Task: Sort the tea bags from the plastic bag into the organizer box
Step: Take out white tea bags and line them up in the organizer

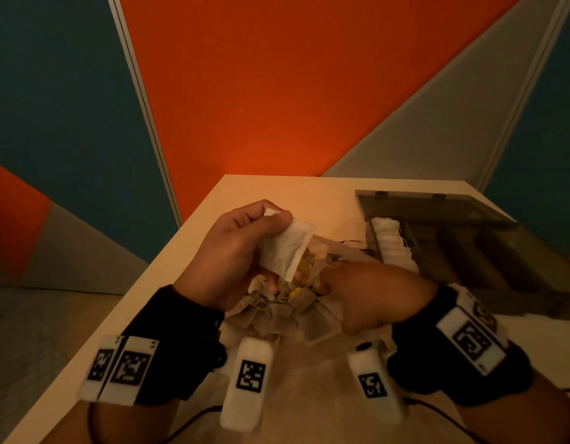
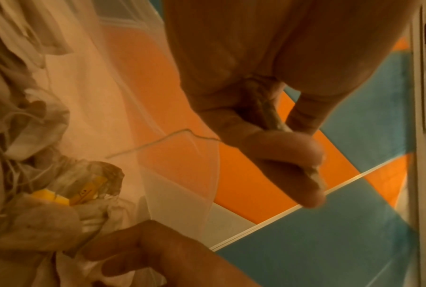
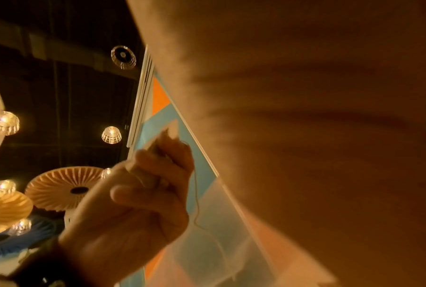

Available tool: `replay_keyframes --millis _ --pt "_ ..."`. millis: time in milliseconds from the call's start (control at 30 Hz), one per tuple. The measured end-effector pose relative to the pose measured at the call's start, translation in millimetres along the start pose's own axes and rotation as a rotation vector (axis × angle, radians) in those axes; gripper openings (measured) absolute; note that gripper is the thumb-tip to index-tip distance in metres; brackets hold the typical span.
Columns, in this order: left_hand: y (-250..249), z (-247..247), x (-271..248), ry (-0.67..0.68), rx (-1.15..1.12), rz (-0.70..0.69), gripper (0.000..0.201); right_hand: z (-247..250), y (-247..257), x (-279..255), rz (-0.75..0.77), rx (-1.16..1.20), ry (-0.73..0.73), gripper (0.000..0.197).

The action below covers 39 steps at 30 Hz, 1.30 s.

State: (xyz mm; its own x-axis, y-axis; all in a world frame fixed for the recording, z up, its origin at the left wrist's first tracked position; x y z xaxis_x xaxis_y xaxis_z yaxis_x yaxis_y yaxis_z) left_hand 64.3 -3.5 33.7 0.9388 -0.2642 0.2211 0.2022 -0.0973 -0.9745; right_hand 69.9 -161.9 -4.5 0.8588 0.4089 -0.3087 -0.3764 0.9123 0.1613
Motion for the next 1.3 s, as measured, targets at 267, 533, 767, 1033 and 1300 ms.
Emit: replay_keyframes --millis 267,533,767,1033,1300 --pt "6 -4 0 -0.011 0.077 0.013 0.026 -17 -15 27 0.011 0.021 -0.104 0.028" --pt "9 -3 2 -0.145 0.068 0.048 0.025 40 -19 -7 0.011 0.494 -0.166 0.018" --pt "17 -7 3 -0.229 0.133 0.08 0.025 50 -23 -18 0.068 1.395 -0.07 0.027" --pt "24 -13 5 -0.245 0.105 0.145 0.021 42 -17 -11 0.108 1.566 0.078 0.016" --pt "20 -20 1 -0.085 0.096 0.1 0.025 41 -15 -10 0.072 1.44 -0.033 0.025"
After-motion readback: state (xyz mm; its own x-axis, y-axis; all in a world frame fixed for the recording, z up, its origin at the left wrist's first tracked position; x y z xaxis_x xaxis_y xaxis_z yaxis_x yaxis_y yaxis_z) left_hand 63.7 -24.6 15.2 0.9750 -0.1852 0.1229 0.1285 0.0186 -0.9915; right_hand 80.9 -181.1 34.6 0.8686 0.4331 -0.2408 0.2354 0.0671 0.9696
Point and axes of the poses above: each hand's wrist, its own x-axis towards the middle knuckle, its own z-axis out of the back of the hand, y = z × x, the point moved 4 cm from there along x, towards the middle knuckle, and after that the axes turned 9 degrees about x, right-handed, at the moved point
